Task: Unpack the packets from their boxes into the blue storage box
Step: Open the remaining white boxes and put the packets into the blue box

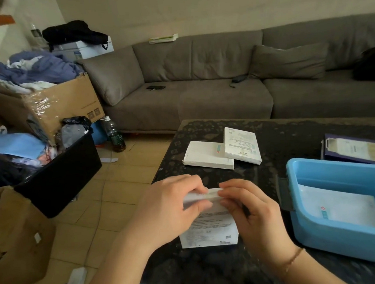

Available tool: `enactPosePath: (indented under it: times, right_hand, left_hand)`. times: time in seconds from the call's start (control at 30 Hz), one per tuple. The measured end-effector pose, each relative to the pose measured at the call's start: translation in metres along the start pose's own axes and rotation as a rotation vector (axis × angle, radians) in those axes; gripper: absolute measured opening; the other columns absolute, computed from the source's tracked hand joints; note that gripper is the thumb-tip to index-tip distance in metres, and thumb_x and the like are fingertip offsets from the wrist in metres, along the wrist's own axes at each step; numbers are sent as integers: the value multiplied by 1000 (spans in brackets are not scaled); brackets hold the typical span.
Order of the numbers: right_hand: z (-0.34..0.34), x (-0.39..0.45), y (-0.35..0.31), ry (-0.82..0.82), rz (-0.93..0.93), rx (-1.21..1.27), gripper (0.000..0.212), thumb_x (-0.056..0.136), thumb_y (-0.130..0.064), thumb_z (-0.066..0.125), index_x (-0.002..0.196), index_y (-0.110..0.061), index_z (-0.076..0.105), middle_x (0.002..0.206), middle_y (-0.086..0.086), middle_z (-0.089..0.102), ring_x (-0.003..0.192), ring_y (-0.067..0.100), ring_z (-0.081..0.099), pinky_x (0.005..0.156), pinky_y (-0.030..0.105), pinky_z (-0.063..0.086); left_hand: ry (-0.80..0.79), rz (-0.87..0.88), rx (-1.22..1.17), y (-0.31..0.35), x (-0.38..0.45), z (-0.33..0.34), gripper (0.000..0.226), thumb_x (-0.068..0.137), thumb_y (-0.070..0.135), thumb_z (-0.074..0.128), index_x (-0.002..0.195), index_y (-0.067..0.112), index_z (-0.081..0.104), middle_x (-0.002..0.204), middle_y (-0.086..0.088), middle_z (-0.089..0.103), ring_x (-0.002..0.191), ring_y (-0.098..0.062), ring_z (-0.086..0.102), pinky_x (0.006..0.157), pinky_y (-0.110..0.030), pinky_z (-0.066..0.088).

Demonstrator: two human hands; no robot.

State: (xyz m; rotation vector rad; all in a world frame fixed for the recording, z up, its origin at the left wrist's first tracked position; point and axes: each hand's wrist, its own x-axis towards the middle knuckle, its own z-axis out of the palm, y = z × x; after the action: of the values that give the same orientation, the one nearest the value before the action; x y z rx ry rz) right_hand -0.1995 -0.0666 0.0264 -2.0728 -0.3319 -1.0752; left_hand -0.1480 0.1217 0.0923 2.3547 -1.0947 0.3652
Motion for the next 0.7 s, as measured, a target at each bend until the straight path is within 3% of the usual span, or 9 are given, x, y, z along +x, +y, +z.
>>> enactPosePath:
  times: [0.1, 0.27, 0.33, 0.43, 0.5, 0.57, 0.63, 0.7]
  right_hand:
    - [-2, -2, 0, 8, 16, 13, 13, 87, -14, 66, 97, -10, 74, 110, -2, 66, 102, 8, 63, 83, 26, 56]
    - [-9, 2, -12, -98, 112, 14, 16, 89, -23, 63, 101, -20, 72, 113, -11, 63, 103, 0, 60, 85, 20, 55]
    - [-22, 6, -21, -175, 184, 38, 21, 88, -26, 66, 108, -27, 69, 117, -18, 60, 111, -4, 56, 93, 18, 50]
    - [-53, 15, -43, -217, 266, 162, 31, 89, -37, 67, 119, -40, 61, 123, -25, 59, 120, -6, 51, 99, 12, 42]
    - [-87, 26, -58, -132, 351, 271, 27, 91, -41, 64, 117, -42, 62, 118, -26, 62, 116, -5, 55, 94, 13, 45]
    - [-123, 38, -64, 49, 414, 394, 26, 88, -45, 61, 113, -37, 67, 109, -20, 68, 106, -1, 62, 86, 16, 50]
    - [-160, 50, -56, 204, 476, 398, 33, 87, -54, 55, 108, -33, 70, 109, -16, 71, 107, 3, 64, 88, 23, 53]
    - [-191, 61, -38, 168, 674, 370, 47, 81, -69, 52, 106, -32, 70, 110, -14, 70, 108, 4, 64, 90, 33, 55]
  left_hand:
    - [-24, -37, 29, 7, 7, -1, 20, 83, 54, 60, 86, 34, 62, 81, 21, 63, 73, -1, 58, 56, -12, 40]
    - [-68, -55, 197, 23, 11, -9, 13, 83, 48, 70, 83, 42, 59, 65, 23, 54, 59, -1, 53, 51, -11, 28]
    - [-82, -46, 242, 32, 16, -13, 14, 86, 52, 66, 93, 52, 54, 72, 27, 55, 67, 4, 52, 54, -12, 32]
    - [-82, -86, 126, 38, 23, -30, 45, 79, 42, 75, 106, 67, 48, 94, 36, 60, 93, 8, 57, 75, -14, 45]
    - [58, 15, 44, 38, 30, -43, 53, 69, 32, 80, 107, 62, 57, 99, 37, 62, 99, 9, 60, 80, -17, 50]
    - [186, 124, -75, 42, 43, -53, 43, 68, 28, 76, 105, 48, 66, 101, 30, 67, 103, 6, 62, 86, -15, 51]
    - [261, 232, -166, 50, 64, -54, 24, 79, 35, 74, 103, 36, 70, 105, 21, 69, 105, -4, 64, 99, -17, 46]
    - [326, 338, -295, 66, 89, -45, 26, 82, 45, 72, 101, 27, 70, 106, 17, 71, 105, -9, 66, 105, -25, 43]
